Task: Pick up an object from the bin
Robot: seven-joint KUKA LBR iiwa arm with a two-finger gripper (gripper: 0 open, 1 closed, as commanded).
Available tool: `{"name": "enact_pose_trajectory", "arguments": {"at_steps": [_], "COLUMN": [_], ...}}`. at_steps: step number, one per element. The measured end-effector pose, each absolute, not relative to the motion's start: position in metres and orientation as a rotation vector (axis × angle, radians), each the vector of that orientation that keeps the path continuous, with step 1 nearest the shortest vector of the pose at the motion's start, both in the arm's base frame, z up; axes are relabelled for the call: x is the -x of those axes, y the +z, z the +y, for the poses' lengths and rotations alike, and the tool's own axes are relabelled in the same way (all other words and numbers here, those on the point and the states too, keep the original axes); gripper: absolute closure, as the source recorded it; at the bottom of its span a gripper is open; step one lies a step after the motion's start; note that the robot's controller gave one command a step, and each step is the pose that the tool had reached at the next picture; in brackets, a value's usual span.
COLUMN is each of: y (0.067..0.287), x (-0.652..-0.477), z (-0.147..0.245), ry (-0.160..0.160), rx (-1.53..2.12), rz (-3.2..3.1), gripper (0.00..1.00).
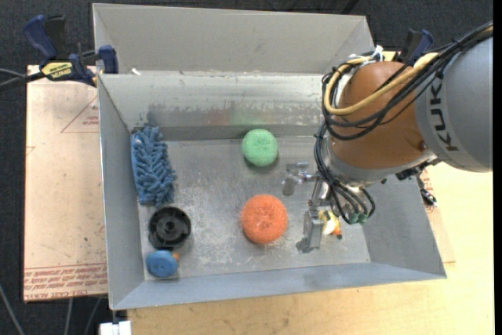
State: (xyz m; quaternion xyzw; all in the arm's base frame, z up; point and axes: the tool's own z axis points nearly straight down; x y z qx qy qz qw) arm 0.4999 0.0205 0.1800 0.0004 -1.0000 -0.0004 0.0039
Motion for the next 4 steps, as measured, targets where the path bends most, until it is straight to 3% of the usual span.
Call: {"name": "enact_pose_trajectory", "arguments": {"at_steps": [1, 2, 3, 4], "y": [0.184, 0.122, 0.101, 0.112], "x": [-0.502, -0.492, -0.491, -0.517], "z": [0.02, 0.033, 0.034, 0.042], "ry": [-0.002, -0.003, -0.001, -0.004], "rx": [0.0, 0.124, 0.098, 0.247], "rz": [-3.142, -3.139, -3.133, -3.133], "gripper": [0.0, 0.0, 0.0, 0.0]}}
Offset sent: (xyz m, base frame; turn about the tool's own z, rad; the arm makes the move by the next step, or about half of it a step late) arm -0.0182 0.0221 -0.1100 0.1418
